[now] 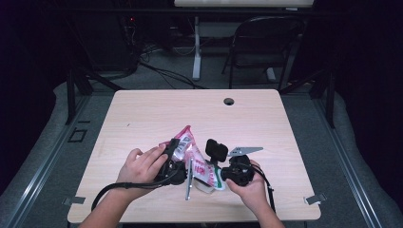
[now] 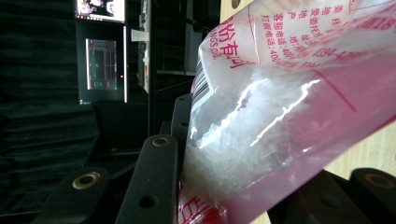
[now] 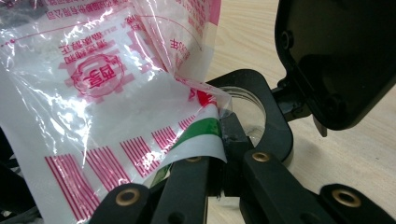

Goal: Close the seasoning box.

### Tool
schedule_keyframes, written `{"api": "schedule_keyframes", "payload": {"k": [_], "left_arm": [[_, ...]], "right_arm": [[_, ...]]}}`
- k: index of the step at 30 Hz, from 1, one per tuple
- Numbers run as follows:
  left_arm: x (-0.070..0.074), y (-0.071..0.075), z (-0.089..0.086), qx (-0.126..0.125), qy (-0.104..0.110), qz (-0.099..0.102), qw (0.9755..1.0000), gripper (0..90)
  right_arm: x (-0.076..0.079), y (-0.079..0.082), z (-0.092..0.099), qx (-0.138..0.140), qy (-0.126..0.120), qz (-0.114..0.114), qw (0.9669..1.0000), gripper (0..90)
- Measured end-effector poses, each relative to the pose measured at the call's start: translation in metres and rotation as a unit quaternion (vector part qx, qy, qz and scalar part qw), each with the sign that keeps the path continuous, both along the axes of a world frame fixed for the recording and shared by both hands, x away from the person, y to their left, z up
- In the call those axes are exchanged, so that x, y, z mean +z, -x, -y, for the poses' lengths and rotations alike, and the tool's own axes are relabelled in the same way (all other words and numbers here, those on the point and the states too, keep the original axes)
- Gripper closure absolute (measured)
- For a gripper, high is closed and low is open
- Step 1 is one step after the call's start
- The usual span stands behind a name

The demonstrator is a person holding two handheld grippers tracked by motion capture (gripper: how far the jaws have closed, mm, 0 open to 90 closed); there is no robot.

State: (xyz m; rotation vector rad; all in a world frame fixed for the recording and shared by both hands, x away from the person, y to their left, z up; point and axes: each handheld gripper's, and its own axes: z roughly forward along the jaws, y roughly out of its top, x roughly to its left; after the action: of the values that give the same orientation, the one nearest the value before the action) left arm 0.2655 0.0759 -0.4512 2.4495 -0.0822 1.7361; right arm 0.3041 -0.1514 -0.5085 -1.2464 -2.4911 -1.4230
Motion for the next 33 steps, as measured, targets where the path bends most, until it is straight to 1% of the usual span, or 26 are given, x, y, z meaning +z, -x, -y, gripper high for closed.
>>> {"api": "schedule_keyframes", "payload": {"k": [6, 8, 13, 17, 20, 29, 32, 33], "left_arm": [[0.0000, -0.0002, 0.0010, -0.002, 0.002, 0.003, 1.0000, 73.2], [0.0003, 0.0002, 0.0014, -0.001, 0.001, 0.001, 1.0000, 73.1], [0.0004, 0.0006, 0.0028, -0.004, 0.003, 0.006, 1.0000, 73.1], [0.0015, 0.0009, 0.0039, -0.004, -0.003, 0.007, 1.0000, 73.1], [0.0016, 0.0013, 0.0047, -0.006, -0.002, 0.011, 0.9999, 73.1], [0.0018, 0.0017, 0.0057, -0.008, -0.003, 0.011, 0.9999, 73.1], [0.0020, 0.0020, 0.0056, -0.008, -0.003, 0.010, 0.9999, 73.1], [0.0011, 0.0013, 0.0053, -0.014, 0.001, 0.016, 0.9998, 73.1]], "right_arm": [[-0.0006, -0.0001, 0.0000, -0.001, -0.001, 0.001, 1.0000, 89.9], [-0.0007, -0.0002, -0.0001, -0.002, -0.001, 0.000, 1.0000, 89.9], [-0.0009, -0.0001, -0.0008, -0.003, 0.000, 0.000, 1.0000, 89.9], [-0.0012, -0.0003, -0.0009, -0.003, -0.001, 0.000, 1.0000, 89.9], [-0.0014, -0.0004, -0.0011, -0.005, 0.000, 0.000, 1.0000, 89.9], [-0.0021, -0.0008, -0.0017, -0.006, 0.000, 0.000, 1.0000, 89.9], [-0.0023, -0.0008, -0.0021, -0.007, -0.004, -0.001, 1.0000, 89.9], [-0.0023, -0.0008, -0.0021, -0.007, -0.004, -0.001, 1.0000, 89.9]]}}
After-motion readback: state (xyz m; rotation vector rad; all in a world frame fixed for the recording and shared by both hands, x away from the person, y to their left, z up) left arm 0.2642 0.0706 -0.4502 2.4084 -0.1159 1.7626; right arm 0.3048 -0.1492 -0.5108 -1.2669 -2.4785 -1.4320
